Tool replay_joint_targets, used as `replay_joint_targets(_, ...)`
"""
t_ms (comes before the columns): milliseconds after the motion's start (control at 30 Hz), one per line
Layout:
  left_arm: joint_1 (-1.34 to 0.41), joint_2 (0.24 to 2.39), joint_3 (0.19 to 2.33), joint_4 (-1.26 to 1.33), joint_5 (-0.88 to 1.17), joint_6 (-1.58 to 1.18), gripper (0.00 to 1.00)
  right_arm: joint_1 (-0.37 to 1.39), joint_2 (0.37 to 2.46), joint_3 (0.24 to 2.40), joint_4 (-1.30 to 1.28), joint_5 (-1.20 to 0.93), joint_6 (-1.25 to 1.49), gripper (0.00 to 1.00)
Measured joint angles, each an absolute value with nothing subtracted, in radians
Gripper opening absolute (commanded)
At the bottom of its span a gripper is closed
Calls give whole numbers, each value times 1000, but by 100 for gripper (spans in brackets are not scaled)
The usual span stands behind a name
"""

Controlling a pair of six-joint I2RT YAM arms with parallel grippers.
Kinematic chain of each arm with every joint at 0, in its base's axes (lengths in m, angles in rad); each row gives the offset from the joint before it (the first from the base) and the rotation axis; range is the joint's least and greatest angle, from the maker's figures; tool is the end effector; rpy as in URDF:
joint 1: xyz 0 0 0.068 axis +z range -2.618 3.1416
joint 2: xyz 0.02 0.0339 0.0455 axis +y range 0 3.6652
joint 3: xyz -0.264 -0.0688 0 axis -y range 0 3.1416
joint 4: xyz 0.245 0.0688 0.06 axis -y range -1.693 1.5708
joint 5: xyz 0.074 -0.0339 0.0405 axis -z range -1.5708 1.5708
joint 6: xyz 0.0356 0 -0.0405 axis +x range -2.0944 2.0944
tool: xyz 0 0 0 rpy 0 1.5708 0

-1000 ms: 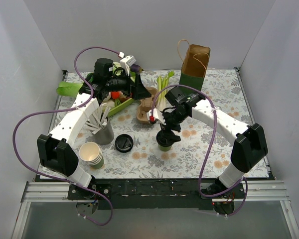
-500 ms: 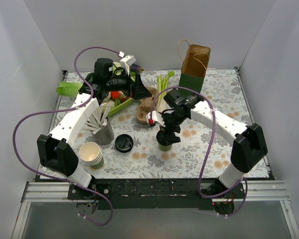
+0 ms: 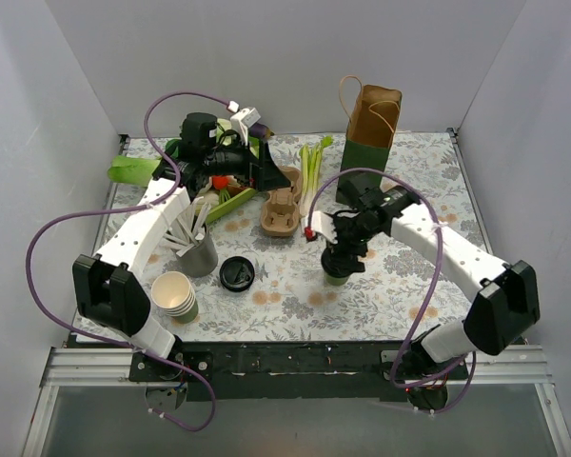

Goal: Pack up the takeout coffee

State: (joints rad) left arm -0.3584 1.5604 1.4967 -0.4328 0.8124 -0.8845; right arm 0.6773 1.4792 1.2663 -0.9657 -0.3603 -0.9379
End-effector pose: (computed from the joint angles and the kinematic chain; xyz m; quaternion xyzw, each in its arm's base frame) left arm 0.3207 -0.1477 0.3749 -0.0100 0.8147 -0.5497 0.1845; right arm 0.2174 0.1909 0.2841 -0.7214 0.6418 0.1493 0.2129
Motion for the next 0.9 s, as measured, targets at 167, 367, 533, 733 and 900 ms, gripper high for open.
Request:
replay_joint_targets(167,-358,1576,1497,-426,831,-898,96,453,1387,1238,-1014,-315,-915,72)
replay_joint_targets(367,-358,1626,1515,-413,853,-926,96,70,1319,1162,-1058,-273,-939,72)
replay_joint_targets(533,-358,1667,1540,-393,868,-951,95,-234,1289,1102,-1096,-258,-993,71)
replay_joint_targets(733,-358,1676,1548,-383,886,-969,95,-504,1329,1127,-1125,-309,-1036,69)
replay_joint_targets(900,-358,1676,1548,-381,892,-975,95,-586,1348,1142,-1127,-315,-1079,78)
